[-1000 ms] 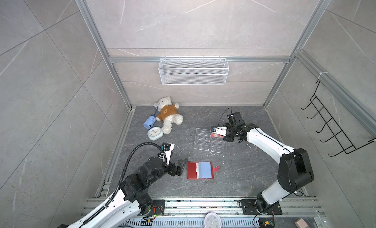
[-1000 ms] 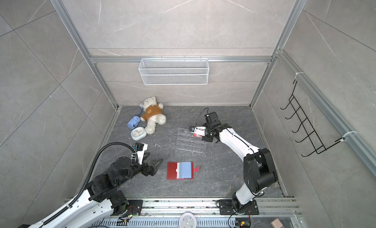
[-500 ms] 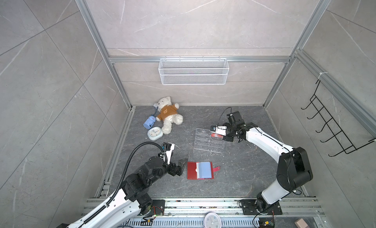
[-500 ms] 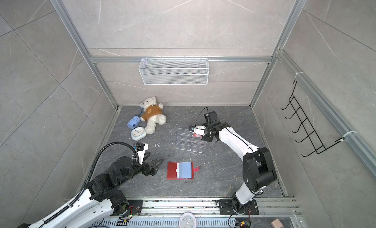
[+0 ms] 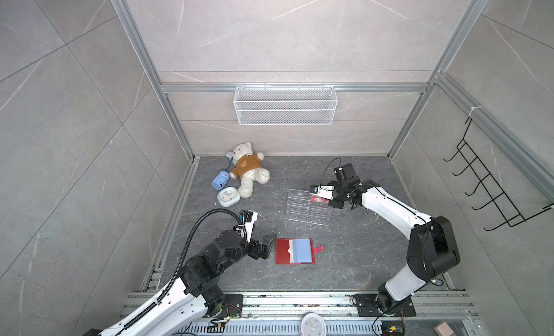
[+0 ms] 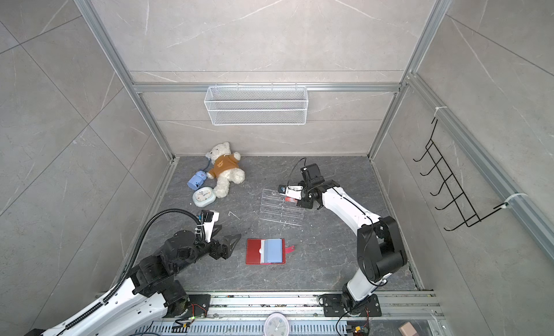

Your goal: Take the credit cards out of the card holder

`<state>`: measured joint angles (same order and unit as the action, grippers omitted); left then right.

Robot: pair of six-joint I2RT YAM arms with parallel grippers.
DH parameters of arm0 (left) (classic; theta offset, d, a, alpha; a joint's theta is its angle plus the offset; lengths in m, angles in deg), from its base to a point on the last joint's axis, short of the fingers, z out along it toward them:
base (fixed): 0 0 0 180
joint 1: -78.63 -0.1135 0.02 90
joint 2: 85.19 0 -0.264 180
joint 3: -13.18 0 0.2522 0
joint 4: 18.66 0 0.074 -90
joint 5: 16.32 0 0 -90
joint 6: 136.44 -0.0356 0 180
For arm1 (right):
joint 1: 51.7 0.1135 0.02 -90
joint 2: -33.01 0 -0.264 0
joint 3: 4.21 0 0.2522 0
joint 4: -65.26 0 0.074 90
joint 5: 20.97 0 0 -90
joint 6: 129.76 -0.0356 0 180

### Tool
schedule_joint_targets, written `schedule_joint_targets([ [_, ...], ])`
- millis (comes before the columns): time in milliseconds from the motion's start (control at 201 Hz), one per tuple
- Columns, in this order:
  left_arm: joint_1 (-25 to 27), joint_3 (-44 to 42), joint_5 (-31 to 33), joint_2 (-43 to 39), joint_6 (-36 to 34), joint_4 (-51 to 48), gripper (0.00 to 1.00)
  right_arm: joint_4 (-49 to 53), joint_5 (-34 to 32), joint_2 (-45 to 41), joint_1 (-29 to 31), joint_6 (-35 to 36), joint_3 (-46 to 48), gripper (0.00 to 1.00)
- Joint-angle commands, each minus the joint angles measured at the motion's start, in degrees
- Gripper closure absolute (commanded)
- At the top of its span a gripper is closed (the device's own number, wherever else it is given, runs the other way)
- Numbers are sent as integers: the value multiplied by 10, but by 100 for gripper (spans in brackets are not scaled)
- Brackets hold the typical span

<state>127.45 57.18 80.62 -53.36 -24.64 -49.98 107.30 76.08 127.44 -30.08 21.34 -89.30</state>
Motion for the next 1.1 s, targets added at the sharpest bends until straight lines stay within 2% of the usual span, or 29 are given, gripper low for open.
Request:
schedule_joint_targets([
  [0,-2,0,-9,-1,-16,26,1,16,-4,13,1,-4,-13,90],
  [622,-2,2,-10,6,-13,27,1,4,-13,1,2,-23,-25,78],
  [826,-2,2,-9,8,-13,28,1,-4,-22,-1,3,-31,-33,71],
  [1095,-2,1,-10,7,-12,27,1,-11,-33,4,3,-39,-43,70],
])
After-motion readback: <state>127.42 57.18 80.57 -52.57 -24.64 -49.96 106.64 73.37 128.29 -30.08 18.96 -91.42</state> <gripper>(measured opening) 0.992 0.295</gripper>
